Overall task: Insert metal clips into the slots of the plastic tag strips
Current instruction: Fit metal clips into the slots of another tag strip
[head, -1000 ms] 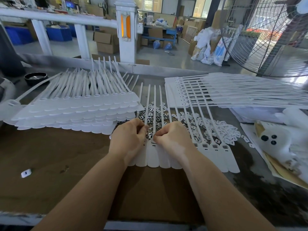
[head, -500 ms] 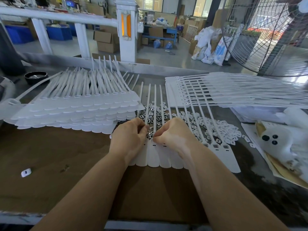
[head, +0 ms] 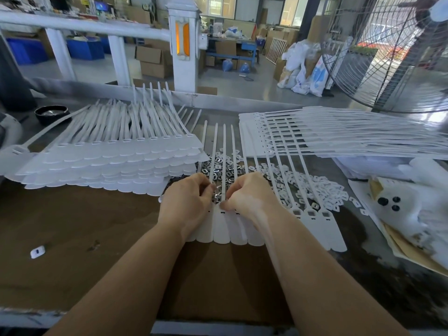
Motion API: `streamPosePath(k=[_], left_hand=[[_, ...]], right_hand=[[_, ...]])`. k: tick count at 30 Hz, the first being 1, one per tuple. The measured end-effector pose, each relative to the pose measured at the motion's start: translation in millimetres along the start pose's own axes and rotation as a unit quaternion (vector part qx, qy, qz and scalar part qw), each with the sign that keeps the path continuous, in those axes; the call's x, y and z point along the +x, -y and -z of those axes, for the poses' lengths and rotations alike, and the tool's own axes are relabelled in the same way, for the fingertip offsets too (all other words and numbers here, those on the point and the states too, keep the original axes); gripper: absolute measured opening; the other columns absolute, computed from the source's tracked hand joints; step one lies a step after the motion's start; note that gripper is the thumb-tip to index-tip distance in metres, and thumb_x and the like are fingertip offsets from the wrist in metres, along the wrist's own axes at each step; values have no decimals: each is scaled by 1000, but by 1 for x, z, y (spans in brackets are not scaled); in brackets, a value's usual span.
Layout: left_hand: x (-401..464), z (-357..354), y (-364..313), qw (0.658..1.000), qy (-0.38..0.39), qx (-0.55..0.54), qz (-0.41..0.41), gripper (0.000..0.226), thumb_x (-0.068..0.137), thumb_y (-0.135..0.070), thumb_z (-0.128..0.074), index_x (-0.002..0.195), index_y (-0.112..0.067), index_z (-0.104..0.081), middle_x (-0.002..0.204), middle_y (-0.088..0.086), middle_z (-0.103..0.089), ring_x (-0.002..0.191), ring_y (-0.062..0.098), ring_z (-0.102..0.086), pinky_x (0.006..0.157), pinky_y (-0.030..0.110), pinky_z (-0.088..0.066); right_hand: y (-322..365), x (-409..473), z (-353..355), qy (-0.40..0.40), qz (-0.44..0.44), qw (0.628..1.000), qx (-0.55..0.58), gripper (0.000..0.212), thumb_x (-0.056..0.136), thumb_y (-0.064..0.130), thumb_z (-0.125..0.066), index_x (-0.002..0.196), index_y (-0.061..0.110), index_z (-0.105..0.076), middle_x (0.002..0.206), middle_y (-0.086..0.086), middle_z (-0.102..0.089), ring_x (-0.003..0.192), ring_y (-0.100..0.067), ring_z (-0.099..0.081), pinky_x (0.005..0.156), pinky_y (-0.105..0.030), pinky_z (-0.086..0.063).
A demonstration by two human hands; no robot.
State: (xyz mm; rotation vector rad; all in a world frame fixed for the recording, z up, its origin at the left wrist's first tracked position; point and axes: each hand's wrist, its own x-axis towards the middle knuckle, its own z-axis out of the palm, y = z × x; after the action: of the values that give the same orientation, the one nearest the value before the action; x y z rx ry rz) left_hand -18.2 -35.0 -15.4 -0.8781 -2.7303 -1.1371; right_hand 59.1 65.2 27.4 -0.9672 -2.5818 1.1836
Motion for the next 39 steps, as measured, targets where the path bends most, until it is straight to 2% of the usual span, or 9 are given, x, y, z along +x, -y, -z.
streamPosePath(k=[4,7,10,13,18,22,27,34,39], left_hand=[[1,0,1,1000,3,2,-3,13,93,-33,-52,90,-25,-61,75,-7,-61,67,9,-52,59,27,-35],[1,-1,3,1000,7,-2,-3,12,93,-34,-52,87,-27,-59,70,-10,-61,63,4,-53,53,22,-36],[2,-1,3,1000,10,-7,-3,11,93,-35,-52,86,-29,-57,69,-10,-61,61,2,-53,53,17,-37],[2,-2,3,1000,11,-2,-2,12,93,-35,-52,89,-27,-59,74,-7,-64,65,6,-54,56,25,-40],[0,0,2,1000,17,15,-16,12,90,-41,-56,83,-31,-55,68,-14,-56,64,3,-51,52,21,-35],[-1,0,-1,999,18,24,-16,14,88,-45,-58,81,-33,-55,66,-13,-55,63,2,-50,51,20,-35],[-2,0,0,999,16,25,-26,13,88,-43,-59,81,-34,-53,65,-14,-54,63,1,-49,52,20,-34],[-1,-1,0,999,15,32,-28,12,88,-42,-59,82,-34,-53,67,-13,-55,64,0,-49,52,18,-34],[-1,-1,1,999,14,35,-30,13,88,-43,-59,81,-34,-52,66,-15,-53,62,0,-48,51,17,-33]], right_hand=[[-9,-6,3,10,54,998,36,15,76,11,-74,72,23,-65,79,4,-66,77,-10,-64,72,-22,-53],[-19,-7,11,-51,86,990,98,13,82,6,-67,81,20,-67,76,7,-65,64,1,-62,54,-7,-46],[-34,-1,27,-152,83,984,33,16,85,5,-62,87,19,-68,83,8,-64,76,-5,-61,70,-19,-52],[-49,4,38,-198,51,978,-40,18,87,4,-59,93,17,-69,97,2,-66,85,-10,-59,78,-27,-49],[-60,7,38,-172,55,976,-122,22,90,9,-56,106,15,-69,108,-4,-68,100,-20,-61,91,-34,-49],[-59,8,35,-162,63,972,-157,27,90,14,-56,113,22,-67,114,-4,-66,103,-21,-60,93,-36,-49],[-60,7,35,-179,86,966,-164,22,90,13,-58,106,23,-71,109,-1,-68,96,-18,-62,87,-34,-52],[-63,6,33,-227,115,958,-133,2,85,13,-66,84,16,-66,89,0,-63,86,-18,-58,78,-30,-47],[-56,-2,26,-245,170,951,-76,10,86,6,-62,93,13,-64,79,4,-59,71,-12,-56,66,-19,-41]])
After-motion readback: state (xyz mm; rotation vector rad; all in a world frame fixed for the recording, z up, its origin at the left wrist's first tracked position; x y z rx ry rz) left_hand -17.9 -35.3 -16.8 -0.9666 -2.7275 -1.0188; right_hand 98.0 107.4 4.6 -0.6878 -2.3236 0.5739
